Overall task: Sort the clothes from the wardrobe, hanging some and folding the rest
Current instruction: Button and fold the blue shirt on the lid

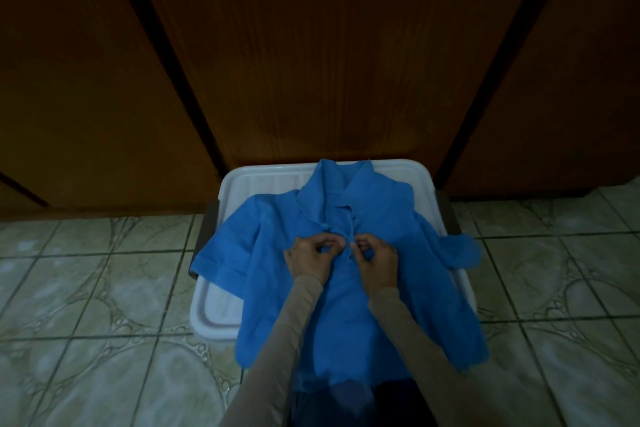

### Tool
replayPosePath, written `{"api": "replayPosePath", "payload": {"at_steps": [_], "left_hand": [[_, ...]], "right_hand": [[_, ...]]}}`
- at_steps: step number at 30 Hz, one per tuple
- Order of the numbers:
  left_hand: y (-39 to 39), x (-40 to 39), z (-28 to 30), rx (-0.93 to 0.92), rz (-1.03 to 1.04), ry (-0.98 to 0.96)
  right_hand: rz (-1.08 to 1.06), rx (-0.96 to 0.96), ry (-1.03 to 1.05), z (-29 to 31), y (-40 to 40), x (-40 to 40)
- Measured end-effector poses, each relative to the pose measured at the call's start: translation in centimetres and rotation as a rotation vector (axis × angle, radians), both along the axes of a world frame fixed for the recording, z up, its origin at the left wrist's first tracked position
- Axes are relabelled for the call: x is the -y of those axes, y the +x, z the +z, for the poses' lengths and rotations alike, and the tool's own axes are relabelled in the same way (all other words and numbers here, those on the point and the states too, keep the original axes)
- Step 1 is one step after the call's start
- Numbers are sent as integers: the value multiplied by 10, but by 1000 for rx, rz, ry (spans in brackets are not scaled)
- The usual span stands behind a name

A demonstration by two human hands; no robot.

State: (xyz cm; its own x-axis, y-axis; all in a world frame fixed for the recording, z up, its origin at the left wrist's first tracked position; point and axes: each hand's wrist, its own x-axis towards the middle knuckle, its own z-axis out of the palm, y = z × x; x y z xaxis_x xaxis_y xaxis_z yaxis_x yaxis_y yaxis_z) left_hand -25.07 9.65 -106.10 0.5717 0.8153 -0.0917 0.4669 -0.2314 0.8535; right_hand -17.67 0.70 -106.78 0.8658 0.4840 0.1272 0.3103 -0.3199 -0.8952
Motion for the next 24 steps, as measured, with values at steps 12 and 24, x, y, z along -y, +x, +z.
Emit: {"api": "replayPosePath", "payload": {"at_steps": [12, 24], "left_hand": [[-2, -8, -8, 159, -95, -143], [-2, -7, 1, 50, -57, -157]], "right_hand": [[68, 7, 69, 4, 3, 4], [72, -82, 103, -3, 4, 3]]}}
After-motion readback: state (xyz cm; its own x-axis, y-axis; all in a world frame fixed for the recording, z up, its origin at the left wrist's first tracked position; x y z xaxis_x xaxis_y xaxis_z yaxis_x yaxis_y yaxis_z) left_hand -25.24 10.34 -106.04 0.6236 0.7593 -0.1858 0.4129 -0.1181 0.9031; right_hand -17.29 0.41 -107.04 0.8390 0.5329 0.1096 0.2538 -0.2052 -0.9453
